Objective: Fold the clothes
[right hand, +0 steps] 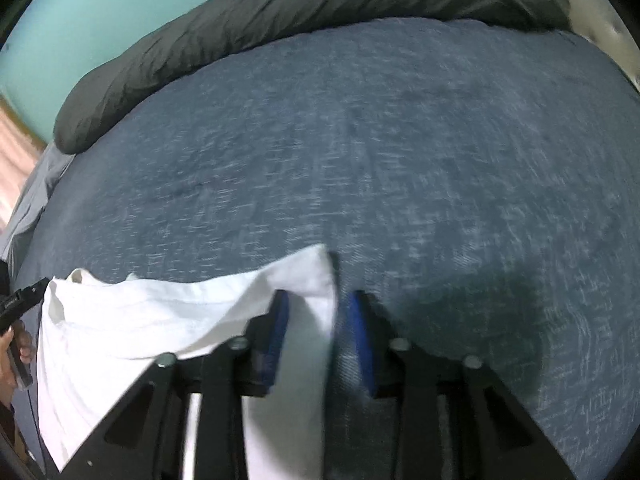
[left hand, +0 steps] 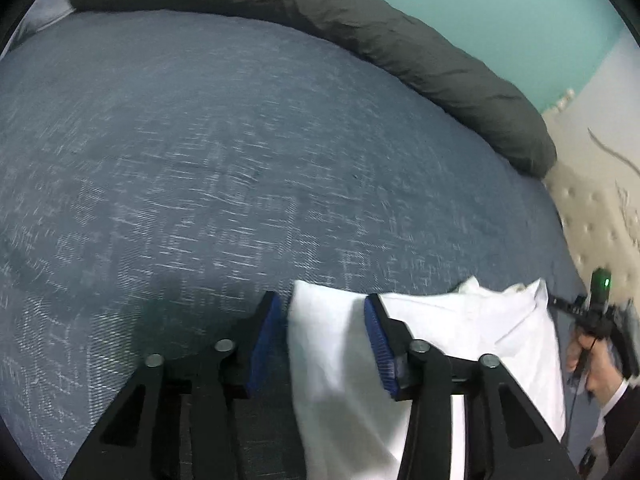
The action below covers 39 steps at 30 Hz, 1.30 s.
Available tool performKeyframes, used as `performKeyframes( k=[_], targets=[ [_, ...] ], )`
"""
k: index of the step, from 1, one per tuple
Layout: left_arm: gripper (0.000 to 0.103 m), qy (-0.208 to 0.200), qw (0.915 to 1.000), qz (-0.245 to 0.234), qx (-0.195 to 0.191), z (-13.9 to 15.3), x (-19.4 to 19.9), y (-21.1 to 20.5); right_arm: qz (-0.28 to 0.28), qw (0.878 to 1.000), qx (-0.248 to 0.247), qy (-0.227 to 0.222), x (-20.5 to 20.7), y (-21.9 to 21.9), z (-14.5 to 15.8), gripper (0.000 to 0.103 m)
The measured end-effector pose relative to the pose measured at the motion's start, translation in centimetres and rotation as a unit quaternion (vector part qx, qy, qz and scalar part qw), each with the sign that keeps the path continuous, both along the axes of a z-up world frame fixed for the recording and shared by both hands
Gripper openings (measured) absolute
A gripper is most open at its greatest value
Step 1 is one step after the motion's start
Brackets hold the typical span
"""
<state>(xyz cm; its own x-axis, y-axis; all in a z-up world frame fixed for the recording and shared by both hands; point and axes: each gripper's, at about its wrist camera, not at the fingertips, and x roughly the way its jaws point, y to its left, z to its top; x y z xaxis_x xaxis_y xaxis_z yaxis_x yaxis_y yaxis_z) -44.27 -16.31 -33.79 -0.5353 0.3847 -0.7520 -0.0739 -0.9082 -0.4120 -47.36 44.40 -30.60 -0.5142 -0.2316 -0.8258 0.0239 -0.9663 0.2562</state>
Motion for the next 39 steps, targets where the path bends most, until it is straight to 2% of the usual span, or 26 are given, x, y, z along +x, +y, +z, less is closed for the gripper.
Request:
performKeyframes(
  k=[1, 2, 3, 9, 13, 19, 23, 26, 32, 34, 35, 36, 37, 38, 39],
  targets=[
    [0.022, -0.001, 1.0000, -0.003, -0.001, 0.1, 0.5, 0.0, 0.008, 1.000, 0.003, -0.001, 0.0, -0.4, 0.0, 0.012],
    [0.006, -0.004, 1.0000, -0.002, -0.004, 0.0, 0.4, 0.1, 0.013, 1.000, 0.009, -0.004, 0.0, -0.8, -0.1, 0.009],
    [0.005, -0.005, 1.0000, -0.001, 0.001, -0.2, 0.4, -0.1, 0.013, 1.000, 0.009, -0.006, 0.0, -0.9, -0.2, 0.006],
    [0.004, 0.007, 0.9999, 0.013, 0.003, 0.8, 1.3, -1.4, -0.013, 0.999, -0.009, 0.031, 1.0, 0.6, 1.5, 0.003],
    [0.004, 0.015, 0.9996, 0.023, 0.005, 2.3, 2.2, -2.5, -0.037, 0.997, -0.050, 0.054, 1.8, 2.4, 2.6, 0.003],
    [0.004, 0.013, 0.9993, 0.036, -0.002, 2.9, 2.3, -2.9, -0.084, 0.993, -0.077, 0.022, 2.5, 2.9, 1.7, 0.003],
    [0.004, 0.015, 0.9990, 0.041, -0.004, 3.6, 1.4, -2.6, -0.087, 0.993, -0.072, 0.044, 2.5, 1.9, 2.9, 0.003],
    [0.004, -0.015, 0.9989, 0.040, -0.019, 2.6, 0.3, -2.1, -0.077, 0.995, -0.050, 0.028, 1.3, 1.1, 2.8, 0.003],
    [0.007, -0.050, 0.9976, 0.044, -0.015, 0.8, 0.8, -2.2, -0.086, 0.995, -0.038, -0.013, 1.0, 1.2, 1.1, 0.003],
    [0.010, -0.048, 0.9978, 0.044, -0.011, 1.2, 1.4, -2.5, -0.086, 0.995, -0.043, -0.031, 0.6, 1.5, 0.3, 0.005],
    [0.014, -0.047, 0.9978, 0.046, -0.008, 1.5, 1.8, -2.8, -0.088, 0.995, -0.048, -0.030, 0.8, 1.7, 0.3, 0.006],
    [0.020, -0.047, 0.9977, 0.048, -0.010, 1.9, 2.3, -3.1, -0.093, 0.994, -0.051, -0.026, 1.2, 1.9, 0.6, 0.011],
    [0.022, -0.047, 0.9976, 0.049, -0.012, 2.3, 2.7, -3.4, -0.097, 0.994, -0.053, -0.021, 1.6, 2.1, 0.9, 0.015],
    [0.023, -0.045, 0.9978, 0.047, -0.010, 2.7, 3.3, -3.6, -0.101, 0.993, -0.056, -0.016, 2.0, 2.3, 1.2, 0.026],
    [0.025, -0.046, 0.9979, 0.044, -0.007, 3.1, 4.0, -3.7, -0.101, 0.993, -0.063, -0.011, 2.5, 2.4, 1.7, 0.029]
  ],
)
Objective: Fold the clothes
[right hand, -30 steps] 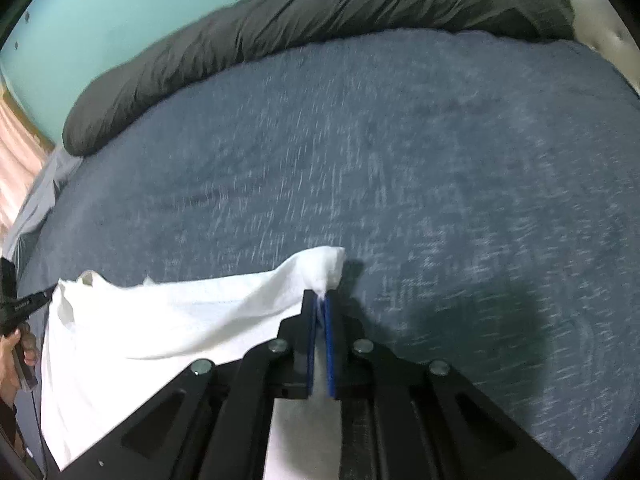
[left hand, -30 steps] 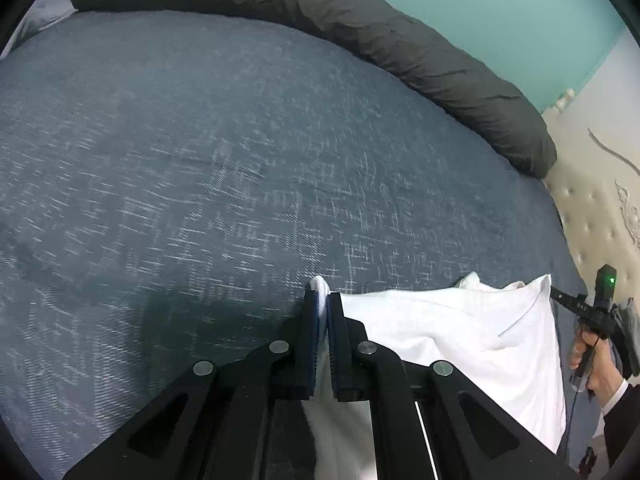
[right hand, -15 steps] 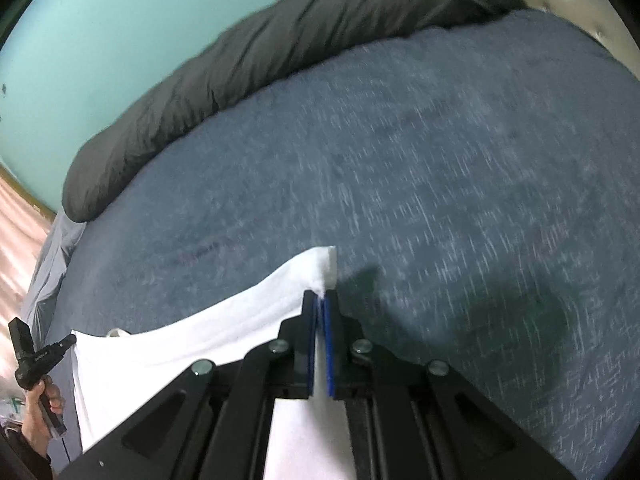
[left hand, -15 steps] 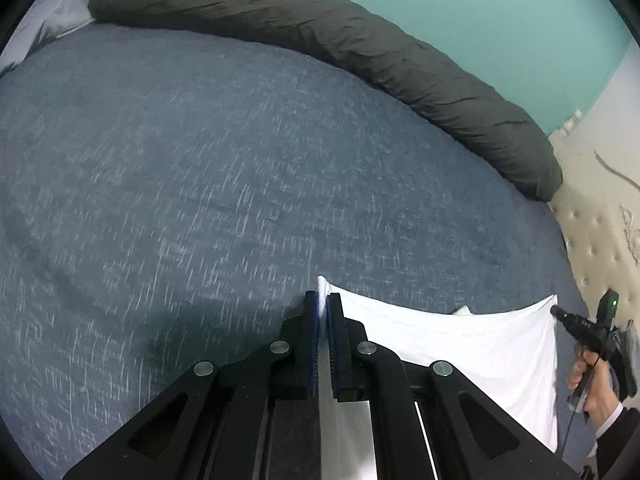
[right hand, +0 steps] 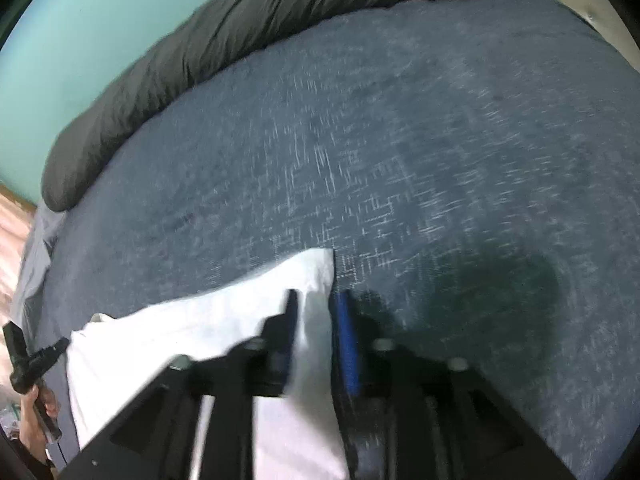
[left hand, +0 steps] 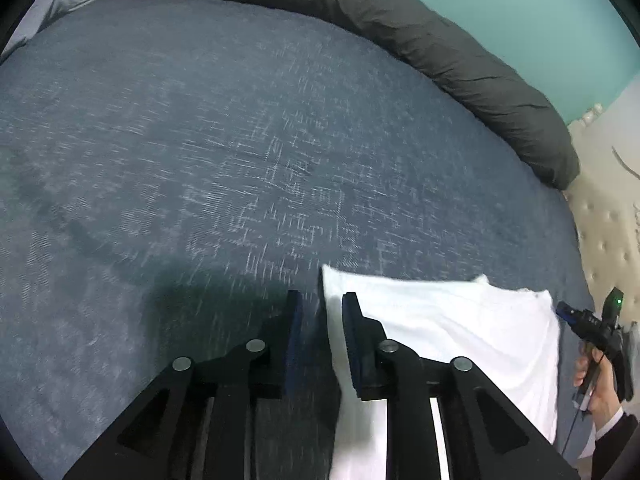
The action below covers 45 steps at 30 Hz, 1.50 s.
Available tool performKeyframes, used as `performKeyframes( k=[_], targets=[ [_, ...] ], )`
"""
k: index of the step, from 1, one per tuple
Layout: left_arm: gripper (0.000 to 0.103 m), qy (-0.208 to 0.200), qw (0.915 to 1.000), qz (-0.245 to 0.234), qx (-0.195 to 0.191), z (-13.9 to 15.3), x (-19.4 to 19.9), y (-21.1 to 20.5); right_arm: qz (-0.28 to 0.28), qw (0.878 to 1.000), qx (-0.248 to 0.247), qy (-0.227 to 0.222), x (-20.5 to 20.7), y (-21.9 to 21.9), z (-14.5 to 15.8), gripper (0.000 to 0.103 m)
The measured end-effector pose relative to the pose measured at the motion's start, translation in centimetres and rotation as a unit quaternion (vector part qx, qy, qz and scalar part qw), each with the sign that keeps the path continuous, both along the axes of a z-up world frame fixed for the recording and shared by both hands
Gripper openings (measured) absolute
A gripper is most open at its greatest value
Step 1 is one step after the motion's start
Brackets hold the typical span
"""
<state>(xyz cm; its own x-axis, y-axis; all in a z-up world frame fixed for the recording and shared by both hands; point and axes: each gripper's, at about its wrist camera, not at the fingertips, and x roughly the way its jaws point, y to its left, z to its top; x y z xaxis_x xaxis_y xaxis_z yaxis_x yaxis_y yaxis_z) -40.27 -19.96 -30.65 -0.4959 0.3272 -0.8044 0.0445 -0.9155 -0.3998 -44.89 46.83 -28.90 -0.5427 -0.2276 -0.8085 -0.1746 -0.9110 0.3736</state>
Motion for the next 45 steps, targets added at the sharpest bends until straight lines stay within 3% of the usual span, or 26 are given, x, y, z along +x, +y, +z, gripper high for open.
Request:
performKeyframes(
  k=[6, 9, 17, 23, 34, 44, 45],
  targets=[
    [0.034, -0.013, 0.9994, -0.028, 0.015, 1.2, 5.5, 0.0, 0.030, 0.999, -0.045, 0.003, 4.9, -0.2, 1.9, 0.030],
    [0.034, -0.022, 0.9987, -0.042, 0.017, 1.0, 8.7, 0.3, 0.053, 0.998, -0.044, -0.012, 8.7, -1.6, 2.1, 0.030],
    [0.034, -0.051, 0.9973, -0.041, 0.033, -0.2, 15.7, -0.1, 0.048, 0.996, -0.064, -0.040, 15.0, -1.2, 1.2, 0.030],
    [0.034, -0.072, 0.9950, -0.065, 0.026, -1.1, 18.7, 1.2, 0.049, 0.995, -0.065, -0.055, 19.1, -0.5, 1.0, 0.030],
    [0.034, -0.079, 0.9939, -0.060, 0.048, -1.5, 22.0, 0.1, 0.055, 0.991, -0.079, -0.095, 25.3, 0.4, -0.3, 0.030],
    [0.032, -0.080, 0.9925, -0.075, 0.054, -2.1, 23.3, 0.4, 0.051, 0.987, -0.120, -0.095, 27.7, 1.0, -1.3, 0.030],
    [0.028, -0.079, 0.9925, -0.078, 0.051, -2.1, 23.3, 0.6, 0.054, 0.987, -0.119, -0.094, 27.8, 0.9, -1.3, 0.027]
  ],
)
